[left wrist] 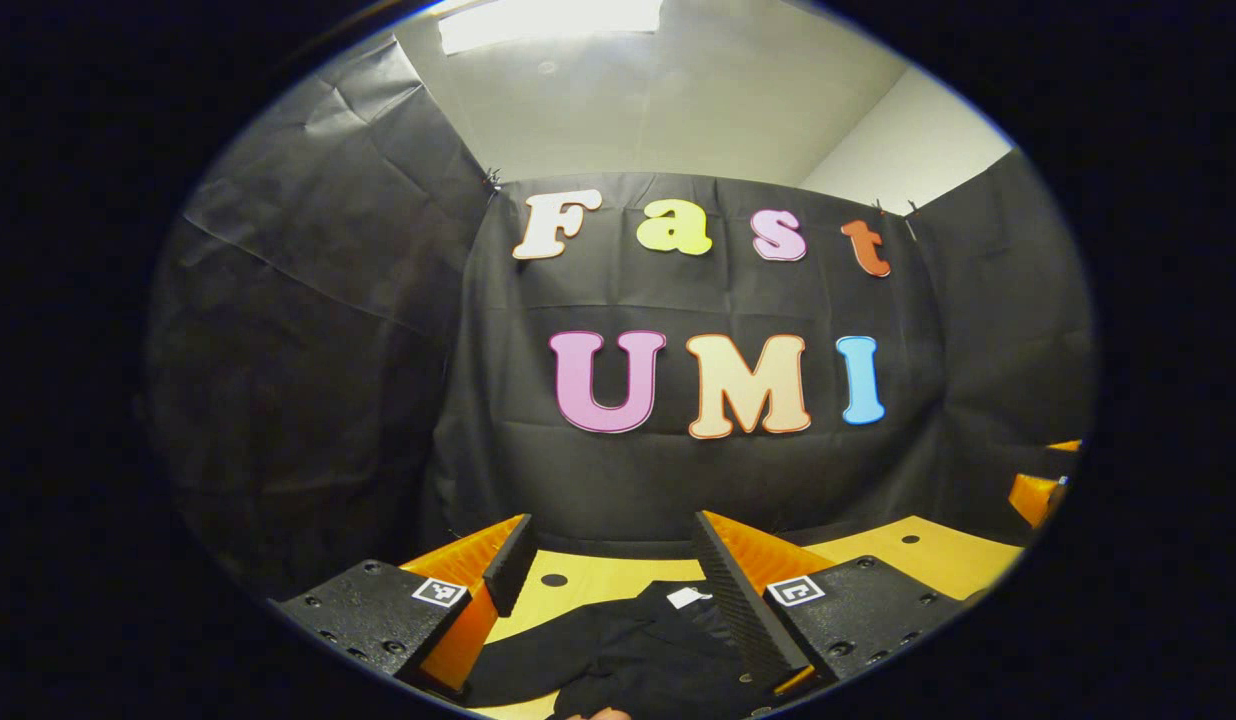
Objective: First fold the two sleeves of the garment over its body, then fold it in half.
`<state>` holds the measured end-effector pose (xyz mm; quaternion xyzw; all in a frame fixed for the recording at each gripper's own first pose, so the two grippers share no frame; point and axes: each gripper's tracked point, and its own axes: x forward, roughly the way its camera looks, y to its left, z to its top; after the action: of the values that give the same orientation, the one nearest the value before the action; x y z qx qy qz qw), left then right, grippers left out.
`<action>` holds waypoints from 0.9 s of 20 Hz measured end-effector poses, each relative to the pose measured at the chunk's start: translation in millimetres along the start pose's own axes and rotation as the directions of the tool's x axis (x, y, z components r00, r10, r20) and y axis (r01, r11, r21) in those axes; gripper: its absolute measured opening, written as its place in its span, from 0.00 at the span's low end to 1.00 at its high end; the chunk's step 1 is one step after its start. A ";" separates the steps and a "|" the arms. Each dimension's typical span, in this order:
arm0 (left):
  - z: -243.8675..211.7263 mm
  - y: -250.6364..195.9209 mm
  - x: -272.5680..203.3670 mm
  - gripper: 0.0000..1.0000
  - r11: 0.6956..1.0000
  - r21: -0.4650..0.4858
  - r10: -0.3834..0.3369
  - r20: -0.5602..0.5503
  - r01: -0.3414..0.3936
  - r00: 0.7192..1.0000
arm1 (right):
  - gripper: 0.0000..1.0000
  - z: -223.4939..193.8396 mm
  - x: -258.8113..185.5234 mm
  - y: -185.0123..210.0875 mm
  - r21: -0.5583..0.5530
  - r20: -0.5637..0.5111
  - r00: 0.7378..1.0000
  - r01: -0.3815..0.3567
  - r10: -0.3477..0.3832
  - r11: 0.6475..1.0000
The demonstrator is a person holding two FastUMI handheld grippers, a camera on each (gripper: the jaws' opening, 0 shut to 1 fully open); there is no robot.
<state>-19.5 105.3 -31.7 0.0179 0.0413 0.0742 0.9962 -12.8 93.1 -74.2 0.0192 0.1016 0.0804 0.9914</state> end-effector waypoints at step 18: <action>-16.4 -73.9 12.7 0.92 0.994 0.071 -0.081 -0.065 0.086 0.995 | 0.99 -246.7 -4.9 -151.3 0.008 -0.559 0.822 0.136 -0.109 0.991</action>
<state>2.5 34.7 -52.2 0.0505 0.0757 0.0315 0.9954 -44.5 -51.6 -322.9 0.0119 0.3890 0.0162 0.9210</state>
